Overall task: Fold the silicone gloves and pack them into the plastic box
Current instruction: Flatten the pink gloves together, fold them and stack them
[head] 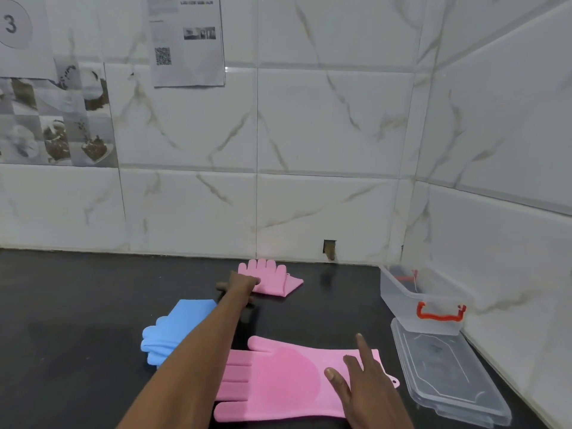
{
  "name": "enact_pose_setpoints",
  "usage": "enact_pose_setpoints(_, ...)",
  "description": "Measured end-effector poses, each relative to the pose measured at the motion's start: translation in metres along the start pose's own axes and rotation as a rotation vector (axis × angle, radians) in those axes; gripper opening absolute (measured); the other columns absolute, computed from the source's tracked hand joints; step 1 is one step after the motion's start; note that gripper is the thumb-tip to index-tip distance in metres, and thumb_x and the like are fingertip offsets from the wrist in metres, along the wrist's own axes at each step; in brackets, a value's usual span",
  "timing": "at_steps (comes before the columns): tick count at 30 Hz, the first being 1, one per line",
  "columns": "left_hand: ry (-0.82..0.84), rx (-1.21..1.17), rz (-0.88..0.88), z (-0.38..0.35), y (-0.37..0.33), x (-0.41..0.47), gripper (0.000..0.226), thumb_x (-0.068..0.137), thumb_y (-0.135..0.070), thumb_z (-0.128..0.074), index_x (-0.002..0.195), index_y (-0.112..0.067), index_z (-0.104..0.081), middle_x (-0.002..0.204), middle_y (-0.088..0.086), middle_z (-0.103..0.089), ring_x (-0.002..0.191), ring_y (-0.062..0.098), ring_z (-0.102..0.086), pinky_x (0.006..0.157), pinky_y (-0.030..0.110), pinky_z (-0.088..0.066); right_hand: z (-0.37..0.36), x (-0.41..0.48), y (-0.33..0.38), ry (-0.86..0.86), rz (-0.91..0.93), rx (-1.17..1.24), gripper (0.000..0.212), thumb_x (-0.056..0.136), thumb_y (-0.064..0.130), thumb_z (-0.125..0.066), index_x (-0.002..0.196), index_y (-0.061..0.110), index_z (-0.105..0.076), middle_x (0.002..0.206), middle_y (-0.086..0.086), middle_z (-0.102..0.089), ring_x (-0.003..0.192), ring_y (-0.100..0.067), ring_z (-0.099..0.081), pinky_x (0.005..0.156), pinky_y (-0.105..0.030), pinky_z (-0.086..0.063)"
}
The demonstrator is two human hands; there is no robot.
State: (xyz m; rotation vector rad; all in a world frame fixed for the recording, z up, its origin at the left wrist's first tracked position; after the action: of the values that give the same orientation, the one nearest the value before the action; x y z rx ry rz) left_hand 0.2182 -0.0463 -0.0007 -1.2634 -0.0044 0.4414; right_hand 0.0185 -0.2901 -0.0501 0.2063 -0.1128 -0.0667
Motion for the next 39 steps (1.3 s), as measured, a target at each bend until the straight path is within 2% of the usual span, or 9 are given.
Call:
enact_pose_setpoints(5, -0.066, 0.233, -0.060, -0.002, 0.000, 0.009, 0.032, 0.083, -0.002, -0.067, 0.112, 0.008, -0.061, 0.114, 0.025, -0.066, 0.091, 0.034, -0.070, 0.083, 0.045, -0.059, -0.001, 0.011, 0.003, 0.033, 0.018, -0.051, 0.071, 0.092, 0.070, -0.019, 0.139, 0.023, -0.043, 0.163, 0.002, 0.015, 0.144, -0.009, -0.027, 0.115, -0.031, -0.023)
enact_pose_setpoints(8, -0.091, 0.211, -0.055, -0.006, -0.004, 0.006, 0.034, 0.086, -0.007, -0.059, 0.118, 0.002, -0.057, 0.121, 0.021, -0.063, 0.109, 0.034, -0.064, 0.090, 0.035, -0.054, 0.003, 0.013, 0.003, 0.018, 0.010, -0.043, 0.071, 0.091, 0.071, -0.020, 0.138, 0.024, -0.044, 0.163, 0.004, 0.015, 0.143, -0.009, -0.029, 0.114, -0.029, -0.024)
enact_pose_setpoints(15, 0.219, -0.627, 0.015, -0.024, -0.023, -0.033, 0.019, 0.080, 0.002, -0.045, 0.098, 0.003, -0.050, 0.104, 0.020, -0.052, 0.095, 0.034, -0.054, 0.094, 0.052, -0.050, 0.004, -0.005, -0.001, -0.095, 0.031, 0.053, 0.065, 0.092, 0.069, -0.023, 0.131, 0.025, -0.050, 0.164, 0.005, 0.003, 0.136, -0.012, -0.040, 0.106, -0.031, -0.038)
enact_pose_setpoints(24, 0.449, -0.717, -0.168, -0.008, -0.039, -0.119, 0.023, 0.078, 0.015, -0.033, 0.086, 0.003, -0.050, 0.087, 0.016, -0.052, 0.077, 0.027, -0.052, 0.073, 0.039, -0.048, 0.016, -0.027, 0.004, -0.169, 0.078, 0.249, 0.067, 0.093, 0.066, -0.024, 0.142, 0.024, -0.043, 0.161, 0.003, -0.022, 0.147, -0.020, -0.024, 0.116, -0.037, -0.027)
enact_pose_setpoints(28, 0.563, -0.565, -0.248, 0.004, -0.038, -0.150, 0.041, 0.074, 0.015, -0.031, 0.106, 0.005, -0.056, 0.095, 0.017, -0.057, 0.086, 0.028, -0.050, 0.075, 0.036, -0.046, 0.042, -0.040, 0.015, -0.263, 0.101, 0.745, 0.060, 0.085, 0.073, -0.036, 0.115, 0.028, -0.060, 0.120, 0.010, -0.063, 0.119, -0.014, -0.058, 0.091, -0.017, -0.044)
enact_pose_setpoints(32, 0.594, -0.504, -0.313, 0.011, -0.042, -0.172, 0.054, 0.071, 0.016, -0.032, 0.117, 0.009, -0.060, 0.099, 0.017, -0.062, 0.089, 0.027, -0.054, 0.081, 0.037, -0.046, 0.046, -0.038, 0.039, 0.056, 0.008, 1.637, 0.049, 0.080, 0.050, -0.072, 0.117, 0.021, -0.062, 0.114, -0.006, -0.072, 0.110, -0.028, -0.066, 0.098, -0.045, -0.052)
enact_pose_setpoints(34, 0.610, -0.608, -0.284, 0.013, -0.038, -0.178, 0.053, 0.073, 0.015, -0.032, 0.114, 0.005, -0.063, 0.095, 0.017, -0.069, 0.084, 0.027, -0.064, 0.079, 0.036, -0.055, 0.054, -0.039, 0.047, 0.025, 0.036, 1.850, 0.052, 0.074, 0.029, -0.082, 0.120, 0.014, -0.062, 0.113, -0.008, -0.072, 0.108, -0.028, -0.068, 0.088, -0.047, -0.057)
enact_pose_setpoints(37, 0.584, -0.781, -0.129, 0.008, -0.016, -0.185, 0.035, 0.078, 0.012, -0.032, 0.096, 0.004, -0.061, 0.078, 0.019, -0.070, 0.064, 0.027, -0.070, 0.058, 0.035, -0.059, 0.081, -0.037, 0.061, -0.209, 0.159, 1.699, 0.035, 0.077, 0.014, -0.079, 0.110, 0.019, -0.068, 0.103, -0.003, -0.075, 0.097, -0.026, -0.070, 0.069, -0.038, -0.060)
enact_pose_setpoints(39, 0.528, -0.695, -0.125, 0.000, 0.003, -0.189, 0.023, 0.089, 0.006, -0.039, 0.103, 0.003, -0.056, 0.076, 0.016, -0.063, 0.053, 0.021, -0.063, 0.048, 0.028, -0.053, 0.106, -0.038, 0.074, -0.363, 0.285, 1.295, 0.030, 0.084, 0.017, -0.071, 0.110, 0.031, -0.066, 0.102, 0.009, -0.074, 0.097, -0.017, -0.069, 0.069, -0.031, -0.059)
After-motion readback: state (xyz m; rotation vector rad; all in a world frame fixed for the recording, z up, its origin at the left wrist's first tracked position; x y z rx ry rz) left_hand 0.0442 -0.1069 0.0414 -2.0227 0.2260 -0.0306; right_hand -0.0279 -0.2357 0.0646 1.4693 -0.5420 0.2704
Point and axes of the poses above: each hand's wrist, its own x-axis towards the middle knuckle, its own z-axis out of the back of the hand, y = z × x, the point moved 5 cm from there along x, towards the middle knuckle
